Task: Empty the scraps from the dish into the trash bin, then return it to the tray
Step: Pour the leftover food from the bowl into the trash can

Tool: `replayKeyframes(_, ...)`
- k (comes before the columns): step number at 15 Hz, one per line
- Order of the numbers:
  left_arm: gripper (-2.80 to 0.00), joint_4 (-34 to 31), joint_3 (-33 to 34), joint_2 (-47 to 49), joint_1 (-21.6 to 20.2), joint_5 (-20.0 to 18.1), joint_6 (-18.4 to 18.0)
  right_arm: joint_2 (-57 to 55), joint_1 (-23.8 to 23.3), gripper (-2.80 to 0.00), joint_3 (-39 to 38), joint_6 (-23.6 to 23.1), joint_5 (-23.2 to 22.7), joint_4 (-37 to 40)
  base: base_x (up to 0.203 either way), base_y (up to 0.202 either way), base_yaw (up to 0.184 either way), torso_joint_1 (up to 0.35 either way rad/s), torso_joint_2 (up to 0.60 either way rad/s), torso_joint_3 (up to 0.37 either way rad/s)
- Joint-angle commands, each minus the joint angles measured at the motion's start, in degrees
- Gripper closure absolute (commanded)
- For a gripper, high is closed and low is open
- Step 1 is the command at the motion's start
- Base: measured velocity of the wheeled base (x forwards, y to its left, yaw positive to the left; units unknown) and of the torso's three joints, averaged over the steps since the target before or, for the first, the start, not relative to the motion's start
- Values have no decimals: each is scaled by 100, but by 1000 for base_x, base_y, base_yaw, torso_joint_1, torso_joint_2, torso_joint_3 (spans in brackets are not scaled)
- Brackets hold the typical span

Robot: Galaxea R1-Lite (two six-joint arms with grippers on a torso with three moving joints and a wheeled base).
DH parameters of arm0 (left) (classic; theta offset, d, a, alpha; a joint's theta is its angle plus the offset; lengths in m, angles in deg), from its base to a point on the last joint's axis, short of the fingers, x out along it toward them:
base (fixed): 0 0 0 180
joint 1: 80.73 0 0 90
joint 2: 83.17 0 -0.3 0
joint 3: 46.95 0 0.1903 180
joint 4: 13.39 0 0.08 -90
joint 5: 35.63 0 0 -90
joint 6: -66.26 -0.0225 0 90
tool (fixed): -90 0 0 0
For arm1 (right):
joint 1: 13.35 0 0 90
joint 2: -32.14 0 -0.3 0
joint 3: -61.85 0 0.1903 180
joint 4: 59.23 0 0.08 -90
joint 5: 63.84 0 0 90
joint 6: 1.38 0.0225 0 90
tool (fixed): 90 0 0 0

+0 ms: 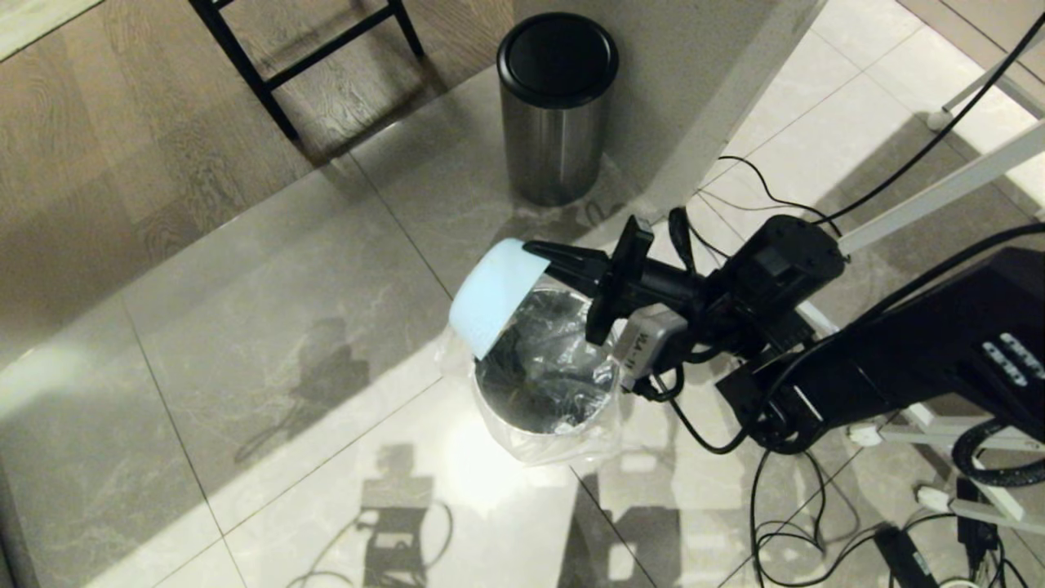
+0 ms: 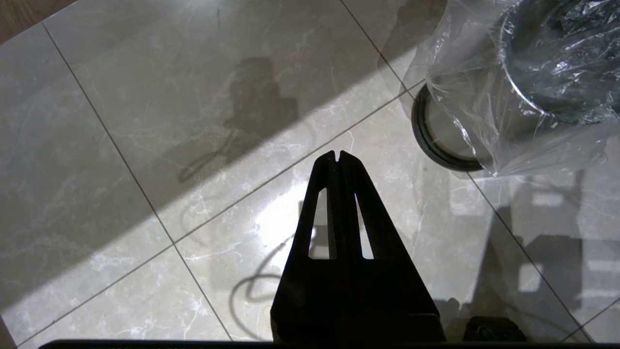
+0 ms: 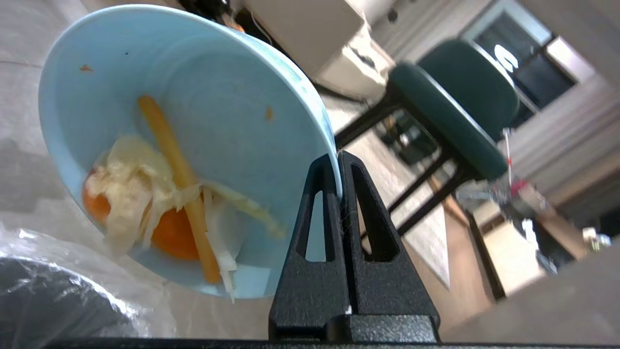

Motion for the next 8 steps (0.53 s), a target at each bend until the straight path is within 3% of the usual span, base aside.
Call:
replayKeyframes(1,0,4,0,6,0,4,3,20,-9,0,-56,-69,-240,-133,0,0,0,0,0,0)
replayKeyframes(8,0,4,0,6,0,4,3,109,-215,0,-104,-50,-345,-96,0,0,0,0,0,0)
